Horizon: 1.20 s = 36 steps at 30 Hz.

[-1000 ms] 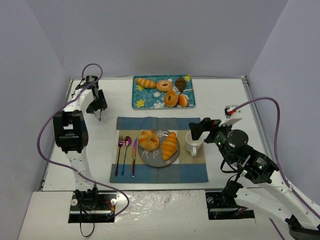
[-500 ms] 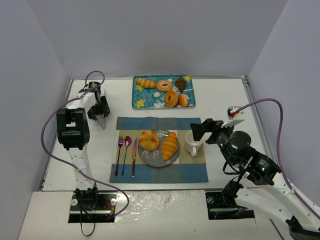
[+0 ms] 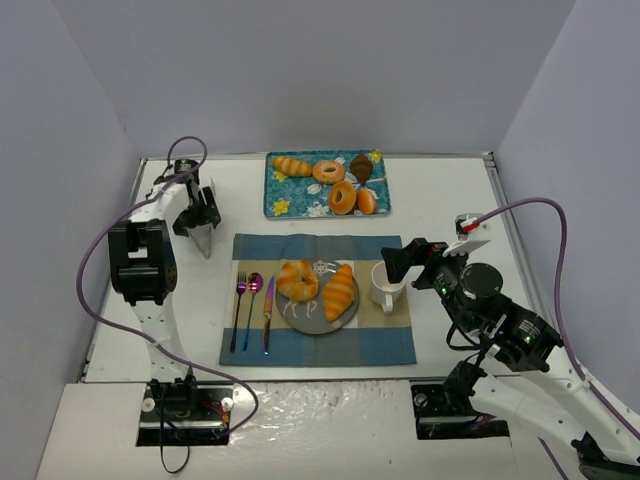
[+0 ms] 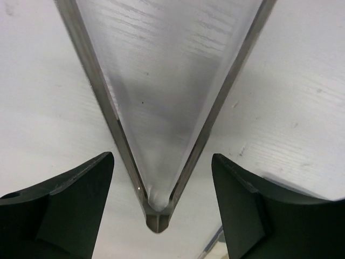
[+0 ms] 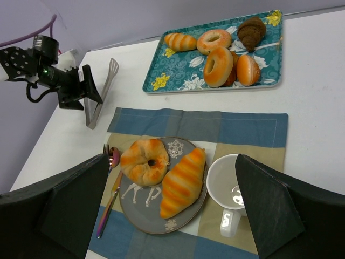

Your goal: Place the bread

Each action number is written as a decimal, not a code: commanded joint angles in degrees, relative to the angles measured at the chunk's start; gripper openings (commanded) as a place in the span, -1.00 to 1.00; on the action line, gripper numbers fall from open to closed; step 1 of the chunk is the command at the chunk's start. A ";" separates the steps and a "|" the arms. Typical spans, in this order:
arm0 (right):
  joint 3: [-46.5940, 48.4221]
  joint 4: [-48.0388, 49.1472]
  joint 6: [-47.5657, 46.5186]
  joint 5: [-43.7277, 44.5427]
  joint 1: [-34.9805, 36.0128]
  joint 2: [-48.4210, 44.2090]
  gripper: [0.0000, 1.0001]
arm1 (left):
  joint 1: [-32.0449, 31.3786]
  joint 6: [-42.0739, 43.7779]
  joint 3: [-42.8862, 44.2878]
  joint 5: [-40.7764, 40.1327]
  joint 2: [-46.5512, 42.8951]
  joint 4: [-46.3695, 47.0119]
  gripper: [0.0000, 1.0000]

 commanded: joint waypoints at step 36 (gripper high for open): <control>4.05 2.86 -2.68 3.47 -0.09 4.23 1.00 | -33.99 12.50 -21.39 8.53 -58.43 7.04 0.48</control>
